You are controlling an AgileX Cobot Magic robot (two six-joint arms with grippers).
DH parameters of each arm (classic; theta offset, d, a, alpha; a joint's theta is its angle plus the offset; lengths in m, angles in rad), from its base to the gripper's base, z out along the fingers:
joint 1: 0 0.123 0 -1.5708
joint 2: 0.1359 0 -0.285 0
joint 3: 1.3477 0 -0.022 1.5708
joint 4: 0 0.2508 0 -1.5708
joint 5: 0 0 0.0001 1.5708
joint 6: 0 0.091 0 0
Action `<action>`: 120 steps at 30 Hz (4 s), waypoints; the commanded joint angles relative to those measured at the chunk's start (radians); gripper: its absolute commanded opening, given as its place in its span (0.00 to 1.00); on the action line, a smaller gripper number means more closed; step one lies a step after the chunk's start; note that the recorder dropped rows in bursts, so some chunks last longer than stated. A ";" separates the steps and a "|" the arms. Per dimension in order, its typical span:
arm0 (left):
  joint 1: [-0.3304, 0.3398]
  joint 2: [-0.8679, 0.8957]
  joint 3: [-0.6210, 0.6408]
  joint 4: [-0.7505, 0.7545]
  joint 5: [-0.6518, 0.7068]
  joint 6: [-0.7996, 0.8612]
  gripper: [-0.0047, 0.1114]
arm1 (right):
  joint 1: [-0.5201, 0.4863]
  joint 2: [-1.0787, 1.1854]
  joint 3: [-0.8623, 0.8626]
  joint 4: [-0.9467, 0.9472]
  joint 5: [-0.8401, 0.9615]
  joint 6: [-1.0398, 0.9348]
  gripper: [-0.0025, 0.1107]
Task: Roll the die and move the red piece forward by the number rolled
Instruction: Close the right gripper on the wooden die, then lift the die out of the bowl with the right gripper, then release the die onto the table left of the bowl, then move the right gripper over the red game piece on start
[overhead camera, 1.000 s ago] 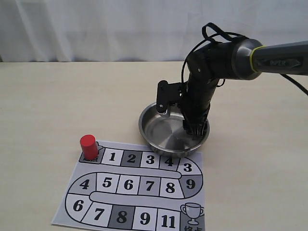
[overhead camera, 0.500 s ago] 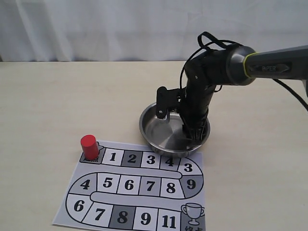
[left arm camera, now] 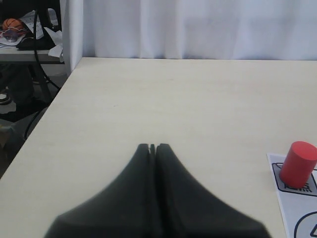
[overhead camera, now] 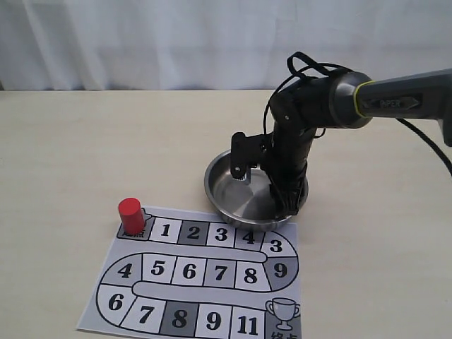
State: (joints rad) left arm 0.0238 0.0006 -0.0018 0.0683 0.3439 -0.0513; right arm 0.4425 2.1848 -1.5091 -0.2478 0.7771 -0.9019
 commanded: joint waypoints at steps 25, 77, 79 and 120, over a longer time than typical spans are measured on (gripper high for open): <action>0.000 -0.001 0.002 0.001 -0.013 -0.006 0.04 | -0.189 -0.179 -0.039 0.019 -0.178 0.943 0.06; 0.000 -0.001 0.002 0.002 -0.013 -0.006 0.04 | -0.419 0.165 -0.364 0.644 -0.120 0.403 0.86; 0.000 -0.001 0.002 0.002 -0.013 -0.006 0.04 | -0.419 0.165 -0.364 0.631 -0.122 0.409 0.86; 0.000 -0.001 0.002 -0.002 -0.013 -0.006 0.04 | 0.164 -0.013 -0.363 0.420 0.148 0.620 0.06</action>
State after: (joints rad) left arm 0.0238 0.0006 -0.0018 0.0683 0.3439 -0.0513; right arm 0.5724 2.1829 -1.8696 0.1971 0.9220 -0.2905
